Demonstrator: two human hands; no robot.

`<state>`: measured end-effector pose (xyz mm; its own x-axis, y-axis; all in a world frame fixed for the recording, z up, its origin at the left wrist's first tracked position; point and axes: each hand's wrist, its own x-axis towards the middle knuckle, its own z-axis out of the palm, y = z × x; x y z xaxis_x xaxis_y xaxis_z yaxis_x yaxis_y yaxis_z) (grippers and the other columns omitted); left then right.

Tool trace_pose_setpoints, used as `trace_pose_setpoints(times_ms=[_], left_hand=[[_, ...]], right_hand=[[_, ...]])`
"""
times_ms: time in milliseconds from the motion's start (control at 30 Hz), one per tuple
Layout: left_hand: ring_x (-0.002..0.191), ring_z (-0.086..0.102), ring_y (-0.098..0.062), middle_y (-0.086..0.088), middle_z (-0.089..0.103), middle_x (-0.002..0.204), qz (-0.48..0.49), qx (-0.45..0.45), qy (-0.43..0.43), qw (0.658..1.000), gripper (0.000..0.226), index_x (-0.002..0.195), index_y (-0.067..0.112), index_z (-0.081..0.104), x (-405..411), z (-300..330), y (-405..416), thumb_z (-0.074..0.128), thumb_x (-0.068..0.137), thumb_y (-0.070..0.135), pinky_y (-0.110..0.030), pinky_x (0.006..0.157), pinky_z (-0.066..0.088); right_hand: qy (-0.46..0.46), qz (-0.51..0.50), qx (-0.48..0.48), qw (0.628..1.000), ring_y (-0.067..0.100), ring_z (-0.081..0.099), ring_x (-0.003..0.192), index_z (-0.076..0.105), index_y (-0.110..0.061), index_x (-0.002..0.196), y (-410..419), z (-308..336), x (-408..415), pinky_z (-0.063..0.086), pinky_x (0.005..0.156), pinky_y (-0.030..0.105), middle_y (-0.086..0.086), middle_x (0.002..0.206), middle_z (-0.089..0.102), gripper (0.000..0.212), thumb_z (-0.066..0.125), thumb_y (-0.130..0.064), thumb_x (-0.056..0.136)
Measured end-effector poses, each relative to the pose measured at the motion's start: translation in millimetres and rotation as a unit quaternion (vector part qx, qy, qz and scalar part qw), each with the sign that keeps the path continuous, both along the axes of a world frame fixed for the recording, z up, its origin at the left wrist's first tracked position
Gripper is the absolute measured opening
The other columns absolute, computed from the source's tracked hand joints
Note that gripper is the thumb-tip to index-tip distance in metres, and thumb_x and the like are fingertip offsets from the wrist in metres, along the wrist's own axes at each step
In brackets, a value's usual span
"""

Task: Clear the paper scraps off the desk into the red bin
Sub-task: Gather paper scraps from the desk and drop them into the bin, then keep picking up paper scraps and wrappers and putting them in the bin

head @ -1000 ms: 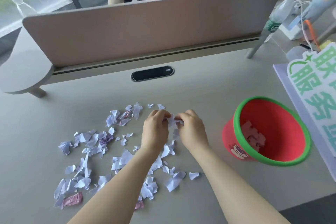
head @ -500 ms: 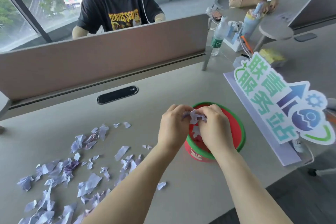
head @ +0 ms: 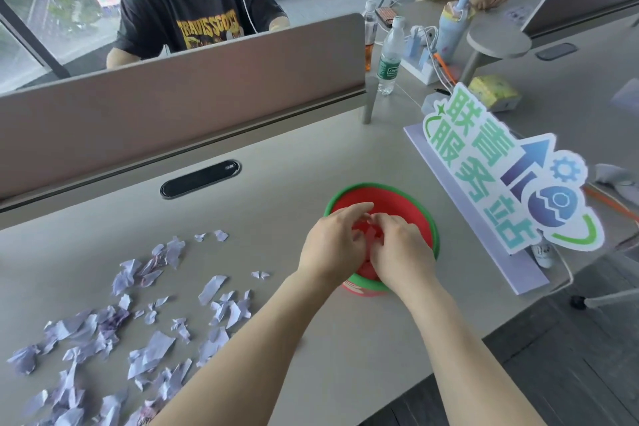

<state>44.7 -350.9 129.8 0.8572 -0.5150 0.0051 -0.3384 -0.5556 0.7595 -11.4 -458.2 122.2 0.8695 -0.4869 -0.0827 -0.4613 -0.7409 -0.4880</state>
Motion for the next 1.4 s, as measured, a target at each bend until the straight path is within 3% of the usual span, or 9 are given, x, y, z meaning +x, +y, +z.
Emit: trace_pose_setpoints(times_ms=[167,300,433,533,633,867,1067,1167,1400], left_hand=[[0.107,0.063,-0.009,0.007,0.070,0.113,-0.003,-0.053,0.011,0.999,0.057,0.114,0.023,0.066,1.2,8.6,12.3,0.033,0.069,0.010,-0.027,0.092,0.050],[0.097,0.063,-0.010,0.004,0.070,0.103,0.050,-0.087,-0.020,0.995,0.049,0.104,0.019,0.070,10.9,6.8,36.4,0.040,0.074,-0.005,-0.026,0.086,0.051],[0.093,0.062,-0.012,0.005,0.066,0.103,0.120,-0.036,-0.029,0.992,0.041,0.105,0.021,0.068,23.6,-11.8,87.1,0.047,0.081,-0.005,-0.026,0.080,0.050],[0.106,0.057,-0.014,0.005,0.059,0.116,0.151,0.058,0.010,0.987,0.040,0.116,0.025,0.063,28.8,-36.3,137.7,0.050,0.084,0.004,-0.024,0.084,0.044],[0.117,0.050,-0.018,0.005,0.049,0.132,0.168,0.148,0.074,0.972,0.048,0.128,0.029,0.053,22.1,-64.6,190.8,0.056,0.082,0.015,-0.031,0.092,0.045],[0.138,0.024,-0.026,0.001,0.021,0.155,0.196,0.277,0.156,0.928,0.069,0.144,0.035,0.032,-15.5,-103.8,271.6,0.060,0.081,0.033,-0.038,0.099,0.042],[0.139,0.018,-0.024,0.006,0.009,0.157,0.198,0.316,0.158,0.914,0.084,0.143,0.042,0.022,-32.8,-119.7,298.8,0.066,0.073,0.051,-0.037,0.091,0.047],[0.139,0.017,-0.024,0.005,0.007,0.158,0.182,0.323,0.156,0.916,0.091,0.144,0.043,0.017,-36.7,-125.5,303.8,0.067,0.069,0.057,-0.036,0.090,0.048],[0.125,0.031,-0.024,0.007,0.026,0.144,0.148,0.328,0.137,0.923,0.096,0.143,0.039,0.017,-36.2,-134.2,304.5,0.072,0.066,0.058,-0.033,0.083,0.048]], right_hand=[[-0.042,-0.024,0.006,0.999,0.026,0.051,0.107,0.058,-0.024,0.115,9.1,8.9,1.8,0.050,0.075,0.040,0.000,0.113,0.060,0.033,0.047,-0.012,0.086],[-0.142,0.009,0.008,0.990,0.022,0.055,0.100,0.061,-0.023,0.106,28.6,18.8,6.8,0.051,0.072,0.042,-0.005,0.105,0.063,0.028,0.050,-0.009,0.084],[-0.190,0.100,0.042,0.976,0.016,0.059,0.091,0.062,-0.023,0.105,69.6,23.3,17.2,0.050,0.070,0.035,-0.009,0.101,0.063,0.025,0.053,-0.010,0.085],[-0.124,0.182,0.053,0.974,0.016,0.059,0.094,0.059,-0.027,0.111,107.6,6.4,26.5,0.049,0.072,0.032,-0.010,0.106,0.062,0.027,0.052,-0.016,0.087],[0.005,0.258,0.057,0.964,0.016,0.051,0.115,0.051,-0.032,0.124,142.1,-25.6,32.8,0.048,0.085,0.035,-0.011,0.123,0.055,0.036,0.049,-0.023,0.089],[0.199,0.350,0.007,0.915,0.023,0.023,0.136,0.026,-0.040,0.141,199.2,-86.5,24.5,0.042,0.094,0.038,-0.004,0.151,0.018,0.066,0.059,-0.037,0.083],[0.220,0.369,-0.052,0.902,0.029,0.017,0.137,0.010,-0.040,0.146,227.7,-117.9,22.9,0.039,0.101,0.043,0.002,0.159,-0.004,0.090,0.063,-0.058,0.076],[0.216,0.372,-0.067,0.900,0.031,0.013,0.141,0.005,-0.041,0.146,237.8,-126.0,29.1,0.036,0.105,0.044,0.001,0.159,-0.010,0.092,0.064,-0.058,0.077],[0.212,0.382,-0.121,0.891,0.029,0.025,0.131,0.012,-0.037,0.145,250.2,-139.2,43.4,0.036,0.102,0.043,0.005,0.156,0.003,0.083,0.063,-0.046,0.081]])
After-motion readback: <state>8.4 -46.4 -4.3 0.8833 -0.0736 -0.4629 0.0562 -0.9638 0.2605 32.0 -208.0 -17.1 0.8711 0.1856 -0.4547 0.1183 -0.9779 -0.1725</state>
